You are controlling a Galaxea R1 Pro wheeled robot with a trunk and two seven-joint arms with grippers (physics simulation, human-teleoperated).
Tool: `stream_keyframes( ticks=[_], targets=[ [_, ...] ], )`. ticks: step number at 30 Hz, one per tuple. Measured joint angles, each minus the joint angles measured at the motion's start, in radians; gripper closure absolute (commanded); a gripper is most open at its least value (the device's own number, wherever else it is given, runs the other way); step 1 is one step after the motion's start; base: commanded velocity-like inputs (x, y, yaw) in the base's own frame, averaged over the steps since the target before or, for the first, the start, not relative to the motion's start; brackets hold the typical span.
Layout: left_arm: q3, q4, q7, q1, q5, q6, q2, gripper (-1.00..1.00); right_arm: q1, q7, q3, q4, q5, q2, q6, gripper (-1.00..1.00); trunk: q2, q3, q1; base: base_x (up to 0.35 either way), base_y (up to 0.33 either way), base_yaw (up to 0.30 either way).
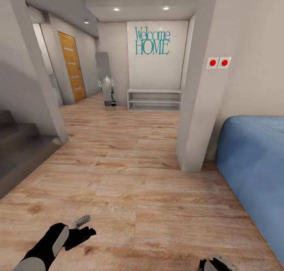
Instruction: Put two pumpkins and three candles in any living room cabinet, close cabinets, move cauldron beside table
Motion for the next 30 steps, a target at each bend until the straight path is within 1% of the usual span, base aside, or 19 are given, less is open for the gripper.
stream_keyframes(
  ticks=[1,2,4,5,6,8,9,10,11,13,14,17,21,25,30],
  targets=[
    [0.001,0.0,0.0,0.0,0.001,0.001,0.0,-1.0,-0.008,0.0,-0.012,-0.001,-0.006,-0.006,0.015,-1.0,-0.007,-0.003,0.004,0.0,0.0,0.0],
    [0.004,0.0,-0.003,0.0,0.002,0.006,0.003,-1.0,-0.035,0.001,-0.057,-0.003,-0.026,-0.021,0.052,-1.0,-0.014,-0.006,0.008,0.0,0.0,0.0],
    [0.004,0.0,-0.026,0.0,0.004,0.015,0.006,-1.0,-0.061,0.001,-0.084,-0.005,-0.037,-0.028,0.081,-1.0,-0.028,-0.013,0.015,0.0,0.0,0.0],
    [0.004,0.0,-0.052,0.0,0.005,0.019,0.007,-1.0,-0.071,0.001,-0.091,-0.005,-0.04,-0.03,0.096,-1.0,-0.035,-0.016,0.019,0.0,0.0,0.0],
    [0.004,0.0,-0.069,0.0,0.005,0.021,0.007,-1.0,-0.076,0.001,-0.093,-0.006,-0.041,-0.03,0.103,-1.0,-0.042,-0.019,0.023,0.0,0.0,0.0],
    [0.004,0.0,-0.147,0.0,0.005,0.035,0.011,-1.0,-0.086,0.0,-0.101,-0.008,-0.041,-0.03,0.119,-1.0,-0.056,-0.025,0.031,0.0,0.0,0.0],
    [0.004,0.0,-0.167,0.0,0.004,0.04,0.013,-1.0,-0.087,0.0,-0.102,-0.008,-0.041,-0.029,0.121,-1.0,-0.063,-0.028,0.035,0.0,0.0,0.0],
    [0.004,0.0,-0.205,0.0,0.002,0.05,0.016,-1.0,-0.089,0.0,-0.103,-0.009,-0.041,-0.029,0.125,-1.0,-0.07,-0.031,0.038,0.0,0.0,0.0],
    [0.004,0.0,-0.224,0.0,0.002,0.055,0.018,-1.0,-0.09,0.0,-0.104,-0.009,-0.04,-0.029,0.126,-1.0,-0.077,-0.035,0.042,0.0,0.0,0.0],
    [0.004,0.0,-0.286,0.0,0.002,0.074,0.032,-1.0,-0.092,0.001,-0.105,-0.01,-0.04,-0.029,0.128,-1.0,-0.091,-0.041,0.05,0.0,0.0,0.0],
    [0.004,0.0,-0.308,0.0,0.003,0.08,0.037,-1.0,-0.093,0.001,-0.106,-0.01,-0.039,-0.028,0.129,-1.0,-0.098,-0.044,0.054,0.0,0.0,0.0],
    [0.004,0.0,-0.347,0.0,0.003,0.089,0.045,-1.0,-0.093,0.003,-0.106,-0.01,-0.037,-0.025,0.129,-1.0,-0.099,-0.055,0.055,0.0,0.0,0.0],
    [0.004,0.0,-0.367,0.0,0.003,0.099,0.05,-1.0,-0.093,0.012,-0.102,-0.013,-0.034,-0.025,0.123,-1.0,-0.1,-0.071,0.057,0.0,0.0,0.0],
    [0.005,0.0,-0.371,0.0,0.003,0.102,0.05,-1.0,-0.092,0.024,-0.101,-0.038,-0.034,-0.03,0.124,-1.0,-0.101,-0.086,0.059,0.0,0.0,0.0],
    [0.006,0.0,-0.372,0.0,0.003,0.104,0.051,-1.0,-0.092,0.029,-0.099,-0.064,-0.034,-0.029,0.127,-1.0,-0.102,-0.11,0.061,0.0,0.0,0.0]
  ],
)
